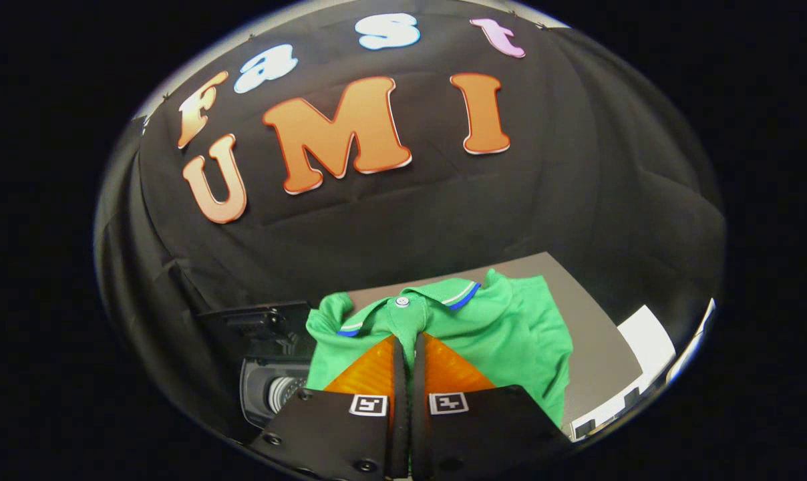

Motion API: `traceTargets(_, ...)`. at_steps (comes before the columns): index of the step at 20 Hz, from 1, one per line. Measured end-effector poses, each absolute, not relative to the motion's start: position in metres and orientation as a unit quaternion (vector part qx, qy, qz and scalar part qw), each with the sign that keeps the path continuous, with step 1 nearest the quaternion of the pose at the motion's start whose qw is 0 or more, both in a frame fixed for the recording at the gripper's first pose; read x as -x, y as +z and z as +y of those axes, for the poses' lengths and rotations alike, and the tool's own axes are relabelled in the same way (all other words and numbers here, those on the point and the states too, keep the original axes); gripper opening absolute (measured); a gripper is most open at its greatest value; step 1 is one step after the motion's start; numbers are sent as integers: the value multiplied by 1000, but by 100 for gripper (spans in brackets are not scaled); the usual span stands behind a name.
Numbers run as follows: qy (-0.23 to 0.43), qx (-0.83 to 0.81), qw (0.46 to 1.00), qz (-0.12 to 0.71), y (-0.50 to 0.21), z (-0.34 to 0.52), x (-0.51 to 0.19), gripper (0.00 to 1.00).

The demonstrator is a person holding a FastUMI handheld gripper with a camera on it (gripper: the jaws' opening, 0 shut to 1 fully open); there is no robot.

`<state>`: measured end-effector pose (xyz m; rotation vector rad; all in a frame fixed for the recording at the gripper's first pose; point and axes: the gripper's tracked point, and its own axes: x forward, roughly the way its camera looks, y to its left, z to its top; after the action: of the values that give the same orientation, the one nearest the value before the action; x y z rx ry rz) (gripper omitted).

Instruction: Put the clothes into the washing machine and then close the washing machine lid.

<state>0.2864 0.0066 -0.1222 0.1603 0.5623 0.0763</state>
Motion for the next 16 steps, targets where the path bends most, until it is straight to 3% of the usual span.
traceTargets(9,94,-114,973,180,-40,74,-246,9)
traceTargets(16,176,-136,963,151,0,165,-213,9)
